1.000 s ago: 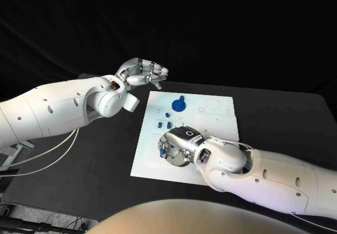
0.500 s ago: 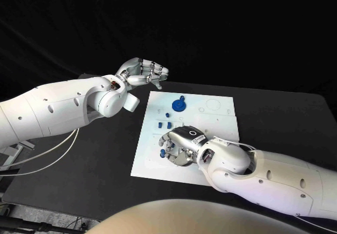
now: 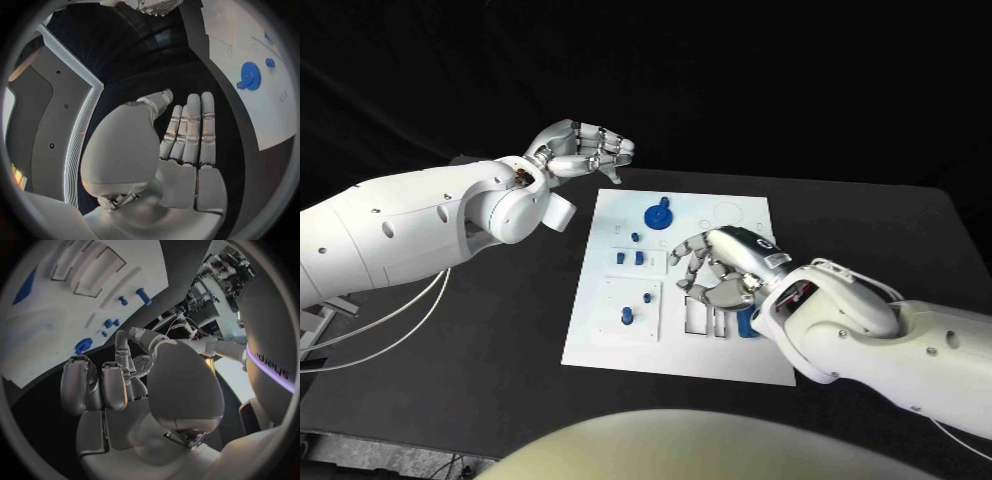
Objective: Assemble the parts on the task board
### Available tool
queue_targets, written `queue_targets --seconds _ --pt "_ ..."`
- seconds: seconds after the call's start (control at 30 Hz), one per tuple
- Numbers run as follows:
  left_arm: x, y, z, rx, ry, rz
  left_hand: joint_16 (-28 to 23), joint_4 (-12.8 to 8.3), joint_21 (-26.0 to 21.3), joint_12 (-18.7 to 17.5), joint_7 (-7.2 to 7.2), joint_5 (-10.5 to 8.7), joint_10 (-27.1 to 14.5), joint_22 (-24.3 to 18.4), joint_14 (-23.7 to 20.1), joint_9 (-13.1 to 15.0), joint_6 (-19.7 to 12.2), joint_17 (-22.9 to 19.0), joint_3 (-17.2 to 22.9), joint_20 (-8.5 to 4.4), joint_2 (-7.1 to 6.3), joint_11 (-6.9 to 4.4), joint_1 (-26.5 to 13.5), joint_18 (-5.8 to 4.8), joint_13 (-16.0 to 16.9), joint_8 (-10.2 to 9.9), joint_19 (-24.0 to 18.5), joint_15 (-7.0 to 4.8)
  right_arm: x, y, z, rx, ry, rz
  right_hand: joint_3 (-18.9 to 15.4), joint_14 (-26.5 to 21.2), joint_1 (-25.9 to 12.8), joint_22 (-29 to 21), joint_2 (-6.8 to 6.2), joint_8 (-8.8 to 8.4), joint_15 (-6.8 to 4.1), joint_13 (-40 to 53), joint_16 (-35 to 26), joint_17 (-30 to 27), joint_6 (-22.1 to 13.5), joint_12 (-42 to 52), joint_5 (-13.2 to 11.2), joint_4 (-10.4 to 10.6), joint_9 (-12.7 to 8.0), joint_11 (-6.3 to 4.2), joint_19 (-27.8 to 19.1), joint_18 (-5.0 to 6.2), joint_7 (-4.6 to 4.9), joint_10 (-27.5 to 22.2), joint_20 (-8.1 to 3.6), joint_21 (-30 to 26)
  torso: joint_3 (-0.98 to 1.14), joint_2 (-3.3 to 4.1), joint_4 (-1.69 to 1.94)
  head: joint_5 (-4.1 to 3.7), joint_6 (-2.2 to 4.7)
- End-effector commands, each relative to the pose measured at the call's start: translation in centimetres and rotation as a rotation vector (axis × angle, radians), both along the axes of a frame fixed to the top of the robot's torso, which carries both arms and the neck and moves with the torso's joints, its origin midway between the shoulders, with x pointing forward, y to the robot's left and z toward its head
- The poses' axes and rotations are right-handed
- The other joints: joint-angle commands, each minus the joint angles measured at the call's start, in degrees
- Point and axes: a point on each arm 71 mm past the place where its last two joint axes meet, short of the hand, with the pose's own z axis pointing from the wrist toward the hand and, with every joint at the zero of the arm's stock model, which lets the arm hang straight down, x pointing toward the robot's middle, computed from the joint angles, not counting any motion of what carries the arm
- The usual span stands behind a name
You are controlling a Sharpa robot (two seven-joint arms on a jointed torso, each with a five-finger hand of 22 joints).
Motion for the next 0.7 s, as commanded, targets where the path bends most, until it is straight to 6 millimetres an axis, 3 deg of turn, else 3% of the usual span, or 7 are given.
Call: queue_targets --seconds 0.03,0.07,0.1,0.17,0.43,0.7 --pt "0.0 0.0 0.1 -0.009 -0.002 -0.013 -0.28 -0.38 -0.06 0.33 0.12 0.35 -0.50 0.05 -0.30 -0.09 -0.31 -0.08 -0.08 0.16 0.49 0.04 -0.08 0.71 0.05 0.18 -0.25 -0.04 0.4 -2.9 -0.5 0.101 0.259 -0.110 -4.03 1.99 -1.65 10.53 0.93 3.14 -1.62 23.02 1.09 1.27 1.03 24.53 0.38 1.41 1.37 -1.51 1.55 -1.34 -1.63 0.72 -0.65 3.15 -0.15 -0.38 -0.59 -1.31 0.00" --pt "0.0 0.0 0.1 -0.009 -0.002 -0.013 -0.29 -0.40 -0.05 0.36 0.12 0.34 -0.57 0.05 -0.33 -0.09 -0.33 -0.09 -0.11 0.17 0.46 0.05 -0.14 0.70 0.05 0.19 -0.29 -0.03 0.5 -3.7 -0.6 0.091 0.278 -0.127 -4.92 2.25 -1.96 10.92 1.52 4.41 -1.33 38.68 1.87 2.72 0.80 38.57 0.28 2.04 2.15 -1.35 1.83 -1.46 -1.70 2.69 -0.97 3.89 -0.18 -0.42 -0.72 -1.48 0.00" --pt "-0.1 0.0 0.1 -0.009 -0.002 -0.013 -0.29 -0.40 -0.05 0.36 0.12 0.34 -0.57 0.05 -0.33 -0.09 -0.33 -0.09 -0.11 0.17 0.46 0.05 -0.14 0.70 0.05 0.19 -0.29 -0.03 0.6 -4.7 -0.7 0.074 0.294 -0.146 -5.48 2.58 -1.89 11.33 1.58 5.75 -1.30 47.88 2.75 4.53 0.99 46.46 0.05 2.30 2.93 -1.26 2.18 -1.59 -1.75 5.07 -1.12 4.76 -0.16 -0.47 -0.79 -1.75 0.00" --pt "-0.1 0.0 0.1 -0.009 -0.002 -0.014 -0.29 -0.41 -0.06 0.36 0.12 0.33 -0.62 0.05 -0.35 -0.10 -0.37 -0.09 -0.15 0.18 0.42 0.06 -0.18 0.70 0.05 0.19 -0.31 -0.01 0.7 -6.1 -0.9 0.043 0.308 -0.177 -6.25 2.97 -2.42 12.05 1.70 6.97 -1.41 55.90 3.92 6.95 0.71 52.78 0.10 3.33 3.74 -1.40 2.85 -1.98 -1.75 7.60 -1.05 6.46 -0.20 -0.56 -0.96 -2.10 0.00" --pt "-0.2 -0.2 0.1 -0.013 -0.005 -0.021 -0.30 -0.30 -0.14 0.42 0.13 0.29 -0.88 0.02 -0.44 -0.12 -0.53 -0.10 -0.32 0.26 0.40 0.09 -0.51 0.66 0.05 0.18 -0.45 0.07 -0.7 -10.5 -2.8 -0.067 0.325 -0.307 -10.67 3.72 -4.87 12.73 0.62 8.06 -1.08 59.75 5.99 11.44 -1.19 55.51 0.05 7.13 4.61 -1.05 3.47 -2.29 -1.47 8.67 -0.83 7.93 -0.34 -0.83 -1.51 -2.98 0.00" --pt "-0.3 -0.1 0.1 -0.015 -0.005 -0.024 -0.30 -0.30 -0.17 0.44 0.13 0.28 -0.93 0.01 -0.47 -0.12 -0.56 -0.10 -0.35 0.27 0.41 0.10 -0.56 0.66 0.06 0.18 -0.48 0.08 -1.8 -10.6 -4.1 -0.121 0.295 -0.346 -15.02 3.67 -4.03 12.69 1.16 7.85 -0.91 58.64 6.28 11.90 -2.63 54.25 0.19 9.98 4.49 -0.86 3.38 -2.22 -1.27 7.59 -0.67 7.57 -0.42 -0.84 -1.56 -3.22 0.00"
